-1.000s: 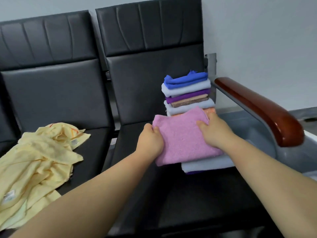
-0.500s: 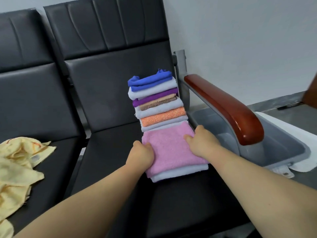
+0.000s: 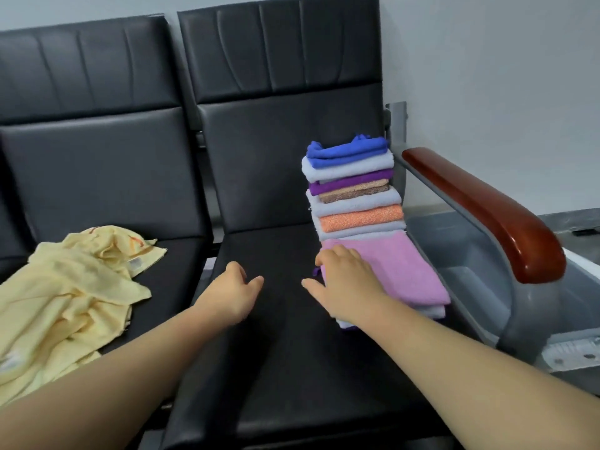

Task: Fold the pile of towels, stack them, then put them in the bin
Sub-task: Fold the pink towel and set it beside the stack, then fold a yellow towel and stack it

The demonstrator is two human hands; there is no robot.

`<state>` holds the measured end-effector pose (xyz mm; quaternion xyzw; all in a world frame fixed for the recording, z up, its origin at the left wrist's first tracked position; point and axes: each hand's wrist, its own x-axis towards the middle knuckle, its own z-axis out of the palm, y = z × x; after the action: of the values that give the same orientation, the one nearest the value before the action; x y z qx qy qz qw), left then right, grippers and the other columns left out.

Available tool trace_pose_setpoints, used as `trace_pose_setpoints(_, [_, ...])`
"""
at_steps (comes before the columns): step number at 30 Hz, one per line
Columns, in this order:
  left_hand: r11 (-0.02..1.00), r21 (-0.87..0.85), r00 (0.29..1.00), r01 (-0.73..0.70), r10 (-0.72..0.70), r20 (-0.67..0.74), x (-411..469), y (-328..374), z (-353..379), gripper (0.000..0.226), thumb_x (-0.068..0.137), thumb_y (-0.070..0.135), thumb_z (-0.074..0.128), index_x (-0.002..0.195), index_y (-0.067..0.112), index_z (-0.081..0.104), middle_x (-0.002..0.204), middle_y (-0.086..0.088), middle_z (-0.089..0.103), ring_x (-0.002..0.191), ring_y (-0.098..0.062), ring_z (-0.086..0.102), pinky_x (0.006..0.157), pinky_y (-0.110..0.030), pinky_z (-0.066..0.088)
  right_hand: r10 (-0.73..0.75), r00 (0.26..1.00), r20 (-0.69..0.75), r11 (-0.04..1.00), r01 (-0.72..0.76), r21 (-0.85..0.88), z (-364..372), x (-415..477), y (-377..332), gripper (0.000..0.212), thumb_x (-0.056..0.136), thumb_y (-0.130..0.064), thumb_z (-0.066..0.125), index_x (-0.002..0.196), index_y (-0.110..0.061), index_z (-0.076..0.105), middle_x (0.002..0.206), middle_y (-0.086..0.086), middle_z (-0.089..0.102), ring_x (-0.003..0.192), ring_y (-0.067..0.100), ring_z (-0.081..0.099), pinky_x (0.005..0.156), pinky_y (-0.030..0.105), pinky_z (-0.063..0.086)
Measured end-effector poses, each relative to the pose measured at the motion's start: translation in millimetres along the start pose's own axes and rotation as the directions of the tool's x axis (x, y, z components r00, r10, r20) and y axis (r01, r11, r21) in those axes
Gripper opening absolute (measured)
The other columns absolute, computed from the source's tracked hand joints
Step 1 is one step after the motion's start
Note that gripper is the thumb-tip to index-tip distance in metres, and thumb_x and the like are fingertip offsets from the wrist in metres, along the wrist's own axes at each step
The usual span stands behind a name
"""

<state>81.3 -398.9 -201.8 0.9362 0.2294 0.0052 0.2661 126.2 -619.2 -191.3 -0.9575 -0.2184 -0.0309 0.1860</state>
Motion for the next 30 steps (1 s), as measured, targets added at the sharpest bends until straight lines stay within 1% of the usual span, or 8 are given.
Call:
trace_pose_setpoints(10, [0.946, 0.274, 0.976, 0.171, -0.125, -0.177, -1, -177, -134, 0.046, 0.095, 0.043, 0.061, 0.131, 0.016, 0.054, 0.13, -0.008, 0.059, 0.112, -0.028, 0.06, 0.086, -0.033, 0.046, -0.268, 0.927, 0.264, 0.956, 0.221, 0.194, 90, 44, -188, 0.039, 0.101, -0.047, 0.057, 0.132, -0.024, 0.053, 0.137, -0.003, 0.048, 0.126, 0.021, 0.047, 0.099, 0.038, 0.048])
trace_pose_setpoints(13, [0.93, 0.25, 0.953, 0.271, -0.223, -0.205, 6, -223, -165, 0.052, 0.092, 0.048, 0.064, 0.136, 0.02, 0.054, 0.135, -0.009, 0.05, 0.109, -0.029, 0.059, 0.092, -0.038, 0.05, -0.285, 0.909, 0.303, 0.951, 0.229, 0.208, 112, 62, -234, 0.039, 0.102, -0.045, 0.056, 0.135, -0.025, 0.053, 0.138, -0.002, 0.048, 0.125, 0.021, 0.05, 0.097, 0.037, 0.048])
trace_pose_setpoints(17, [0.929, 0.137, 0.913, 0.345, -0.297, -0.28, 12, -271, -187, 0.055, 0.09, 0.05, 0.064, 0.137, 0.024, 0.051, 0.131, -0.007, 0.045, 0.101, -0.03, 0.059, 0.083, -0.042, 0.056, -0.269, 0.893, 0.36, 0.953, 0.193, 0.234, 144, 89, -294, 0.049, 0.1, -0.044, 0.055, 0.143, -0.022, 0.051, 0.14, -0.001, 0.047, 0.118, 0.022, 0.055, 0.096, 0.038, 0.05])
trace_pose_setpoints(21, [0.916, 0.116, 0.869, 0.383, -0.315, -0.381, 18, -293, -195, 0.061, 0.092, 0.052, 0.06, 0.145, 0.027, 0.043, 0.136, -0.004, 0.046, 0.114, -0.031, 0.055, 0.076, -0.039, 0.046, -0.192, 0.899, 0.394, 0.96, 0.088, 0.267, 166, 109, -328, 0.057, 0.098, -0.047, 0.056, 0.148, -0.02, 0.047, 0.143, 0.003, 0.044, 0.116, 0.026, 0.057, 0.085, 0.036, 0.049])
trace_pose_setpoints(24, [0.918, 0.091, 0.872, 0.385, -0.33, -0.362, 23, -309, -197, 0.055, 0.092, 0.052, 0.058, 0.141, 0.03, 0.048, 0.127, -0.001, 0.048, 0.105, -0.028, 0.059, 0.069, -0.036, 0.045, -0.13, 0.905, 0.404, 0.986, 0.075, 0.15, 185, 125, -342, 0.037, 0.097, -0.043, 0.054, 0.125, -0.019, 0.059, 0.128, 0.005, 0.051, 0.108, 0.028, 0.06, 0.078, 0.037, 0.051])
trace_pose_setpoints(26, [0.919, 0.073, 0.866, 0.388, -0.336, -0.371, 25, -316, -197, 0.049, 0.092, 0.05, 0.058, 0.136, 0.031, 0.052, 0.123, 0.0, 0.048, 0.101, -0.027, 0.059, 0.064, -0.034, 0.043, -0.103, 0.913, 0.395, 0.992, 0.066, 0.107, 192, 134, -344, 0.018, 0.096, -0.036, 0.055, 0.096, -0.02, 0.063, 0.106, 0.002, 0.061, 0.086, 0.023, 0.061, 0.063, 0.033, 0.046])
trace_pose_setpoints(28, [0.923, 0.047, 0.858, 0.382, -0.335, -0.39, 25, -317, -198, 0.046, 0.092, 0.049, 0.059, 0.134, 0.03, 0.054, 0.123, 0.0, 0.049, 0.099, -0.027, 0.059, 0.059, -0.032, 0.04, -0.118, 0.897, 0.425, 0.984, 0.049, 0.171, 186, 138, -342, 0.024, 0.096, -0.033, 0.061, 0.077, -0.019, 0.059, 0.08, 0.0, 0.059, 0.069, 0.019, 0.055, 0.057, 0.032, 0.043])
trace_pose_setpoints(30, [0.929, 0.025, 0.85, 0.369, -0.326, -0.414, 24, -314, -198, 0.05, 0.093, 0.05, 0.061, 0.136, 0.029, 0.052, 0.129, -0.001, 0.049, 0.104, -0.027, 0.059, 0.063, -0.034, 0.042, -0.152, 0.892, 0.426, 0.937, -0.007, 0.348, 165, 139, -338, 0.029, 0.095, -0.037, 0.07, 0.074, -0.018, 0.062, 0.075, -0.002, 0.059, 0.068, 0.017, 0.054, 0.06, 0.029, 0.043])
